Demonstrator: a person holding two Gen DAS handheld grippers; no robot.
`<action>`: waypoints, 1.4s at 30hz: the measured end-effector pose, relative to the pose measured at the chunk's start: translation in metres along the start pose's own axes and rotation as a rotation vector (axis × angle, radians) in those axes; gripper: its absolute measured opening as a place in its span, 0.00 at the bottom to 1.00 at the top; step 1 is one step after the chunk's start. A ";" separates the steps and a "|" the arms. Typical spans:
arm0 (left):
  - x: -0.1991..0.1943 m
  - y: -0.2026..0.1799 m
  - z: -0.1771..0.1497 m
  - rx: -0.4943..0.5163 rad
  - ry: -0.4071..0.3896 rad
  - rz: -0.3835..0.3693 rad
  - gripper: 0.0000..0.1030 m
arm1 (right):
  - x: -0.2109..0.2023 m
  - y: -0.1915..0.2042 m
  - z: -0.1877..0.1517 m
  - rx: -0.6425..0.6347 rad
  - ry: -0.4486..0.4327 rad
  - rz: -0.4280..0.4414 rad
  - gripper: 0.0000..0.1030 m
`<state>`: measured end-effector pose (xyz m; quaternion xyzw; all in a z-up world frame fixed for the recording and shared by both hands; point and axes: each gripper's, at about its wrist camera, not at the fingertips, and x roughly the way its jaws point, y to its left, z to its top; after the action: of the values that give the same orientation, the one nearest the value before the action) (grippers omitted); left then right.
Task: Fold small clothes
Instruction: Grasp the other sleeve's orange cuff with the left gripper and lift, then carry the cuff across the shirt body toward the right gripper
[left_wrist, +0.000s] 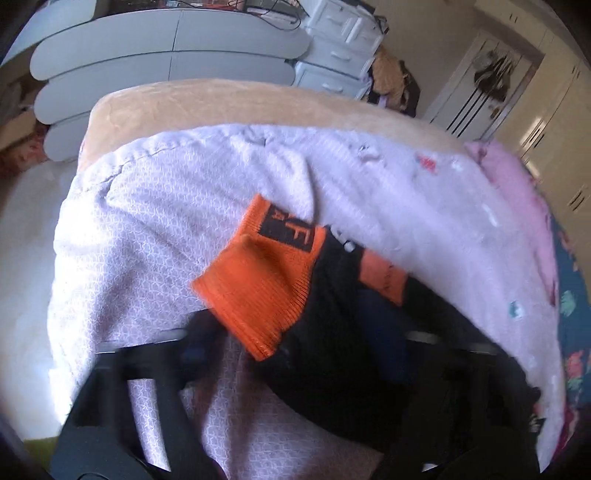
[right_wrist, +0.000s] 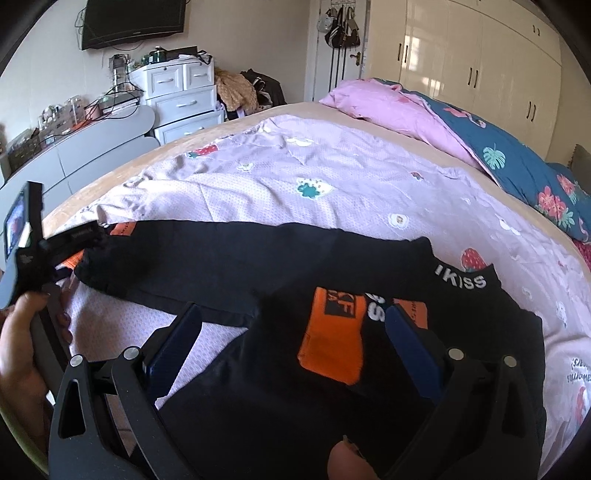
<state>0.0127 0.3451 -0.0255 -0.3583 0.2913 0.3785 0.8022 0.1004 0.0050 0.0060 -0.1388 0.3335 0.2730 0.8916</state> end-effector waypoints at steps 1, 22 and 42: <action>-0.001 0.001 0.001 -0.001 -0.004 -0.017 0.30 | -0.001 -0.004 -0.002 0.011 0.001 0.000 0.96; -0.101 -0.054 0.004 0.155 -0.174 -0.418 0.03 | -0.038 -0.083 -0.033 0.212 -0.033 -0.053 0.96; -0.167 -0.173 -0.041 0.393 -0.163 -0.639 0.03 | -0.078 -0.170 -0.058 0.405 -0.099 -0.153 0.96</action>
<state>0.0547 0.1671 0.1359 -0.2392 0.1673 0.0735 0.9536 0.1193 -0.1890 0.0264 0.0320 0.3261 0.1384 0.9346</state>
